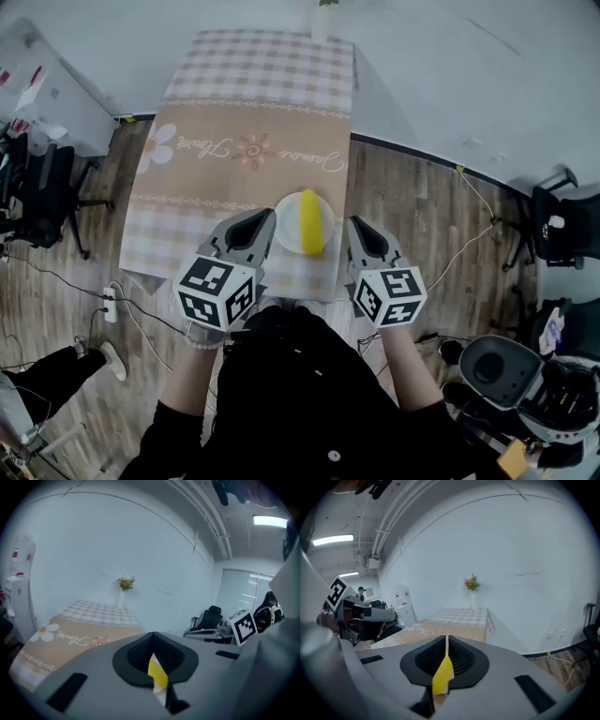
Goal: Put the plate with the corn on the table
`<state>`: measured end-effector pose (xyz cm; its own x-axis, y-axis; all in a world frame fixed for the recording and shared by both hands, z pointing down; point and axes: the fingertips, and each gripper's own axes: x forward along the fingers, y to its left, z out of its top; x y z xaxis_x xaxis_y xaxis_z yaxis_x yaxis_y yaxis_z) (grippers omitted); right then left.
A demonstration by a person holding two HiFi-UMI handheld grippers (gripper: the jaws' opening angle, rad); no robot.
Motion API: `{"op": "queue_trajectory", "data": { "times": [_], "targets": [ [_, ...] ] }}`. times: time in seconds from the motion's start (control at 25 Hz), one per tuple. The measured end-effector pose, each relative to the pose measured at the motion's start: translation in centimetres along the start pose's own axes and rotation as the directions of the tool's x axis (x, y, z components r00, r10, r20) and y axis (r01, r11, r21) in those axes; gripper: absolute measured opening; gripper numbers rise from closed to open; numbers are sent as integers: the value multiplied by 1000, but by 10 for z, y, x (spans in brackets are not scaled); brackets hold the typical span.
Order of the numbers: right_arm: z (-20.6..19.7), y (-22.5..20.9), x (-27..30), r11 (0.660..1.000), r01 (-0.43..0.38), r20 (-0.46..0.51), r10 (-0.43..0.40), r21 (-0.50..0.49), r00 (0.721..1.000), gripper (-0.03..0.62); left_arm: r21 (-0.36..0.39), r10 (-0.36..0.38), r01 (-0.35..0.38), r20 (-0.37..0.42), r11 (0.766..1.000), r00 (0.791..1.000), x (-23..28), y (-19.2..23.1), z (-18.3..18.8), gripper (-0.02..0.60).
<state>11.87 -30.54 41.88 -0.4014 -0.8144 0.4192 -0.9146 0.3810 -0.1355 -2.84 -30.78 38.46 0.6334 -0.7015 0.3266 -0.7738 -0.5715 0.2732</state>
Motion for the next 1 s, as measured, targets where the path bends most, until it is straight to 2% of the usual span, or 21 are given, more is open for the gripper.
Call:
{"op": "queue_trajectory", "data": {
  "times": [0.2,0.56,0.84,1.0],
  "targets": [
    [30,12,-20,995,-7,62,14,-103,998,52,119,2,-6,40,993,999,-16,-13,20,14],
    [66,30,-38,976,1,155,34,-216,987,51,181,-17,-1,95,983,995,-32,-29,43,14],
    [82,35,-47,971,3,204,47,-237,978,49,223,-11,-14,112,975,994,-35,-33,46,14],
    [89,37,-50,967,6,216,50,-253,975,48,221,-14,-10,107,975,994,-32,-33,47,14]
  ]
}}
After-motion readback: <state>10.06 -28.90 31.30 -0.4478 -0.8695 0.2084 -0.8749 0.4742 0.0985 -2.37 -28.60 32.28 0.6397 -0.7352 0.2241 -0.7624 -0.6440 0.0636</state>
